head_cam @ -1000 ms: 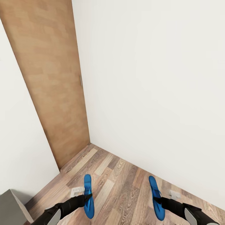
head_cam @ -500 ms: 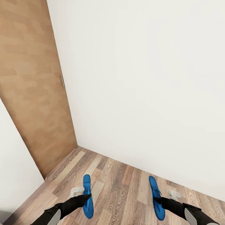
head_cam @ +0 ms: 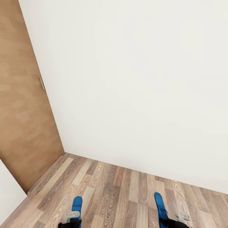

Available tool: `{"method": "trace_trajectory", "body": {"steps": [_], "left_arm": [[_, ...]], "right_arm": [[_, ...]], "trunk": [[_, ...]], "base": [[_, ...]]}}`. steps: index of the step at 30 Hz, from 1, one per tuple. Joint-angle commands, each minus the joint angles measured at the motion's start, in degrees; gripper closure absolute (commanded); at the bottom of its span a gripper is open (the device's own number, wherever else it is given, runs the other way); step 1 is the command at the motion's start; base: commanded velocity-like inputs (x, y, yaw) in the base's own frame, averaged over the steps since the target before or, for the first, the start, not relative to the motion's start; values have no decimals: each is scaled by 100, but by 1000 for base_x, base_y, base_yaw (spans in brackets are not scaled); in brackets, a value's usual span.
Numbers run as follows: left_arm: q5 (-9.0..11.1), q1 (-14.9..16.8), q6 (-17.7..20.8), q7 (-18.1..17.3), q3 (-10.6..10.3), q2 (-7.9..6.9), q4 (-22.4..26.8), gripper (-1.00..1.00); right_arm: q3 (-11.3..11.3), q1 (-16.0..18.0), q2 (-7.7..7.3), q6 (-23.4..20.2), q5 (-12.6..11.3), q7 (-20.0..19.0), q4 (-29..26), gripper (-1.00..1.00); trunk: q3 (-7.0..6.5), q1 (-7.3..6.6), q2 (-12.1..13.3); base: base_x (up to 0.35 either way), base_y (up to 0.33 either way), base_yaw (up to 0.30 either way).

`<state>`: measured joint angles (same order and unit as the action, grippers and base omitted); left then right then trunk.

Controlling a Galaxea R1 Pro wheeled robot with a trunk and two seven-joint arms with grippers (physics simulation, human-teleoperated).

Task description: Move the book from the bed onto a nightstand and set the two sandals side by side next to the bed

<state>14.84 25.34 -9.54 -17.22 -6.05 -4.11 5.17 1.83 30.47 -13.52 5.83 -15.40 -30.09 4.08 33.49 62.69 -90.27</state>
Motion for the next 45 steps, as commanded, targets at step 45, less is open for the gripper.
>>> {"method": "trace_trajectory", "body": {"steps": [45], "left_arm": [[-25, -571, -215, -18, -28, -19, -403, 100]], "right_arm": [[-8, -402, 130, 51, 28, 1856, 75, 100]], "trunk": [[-55, 0, -3]], "base": [[0, 0, -151]]}}
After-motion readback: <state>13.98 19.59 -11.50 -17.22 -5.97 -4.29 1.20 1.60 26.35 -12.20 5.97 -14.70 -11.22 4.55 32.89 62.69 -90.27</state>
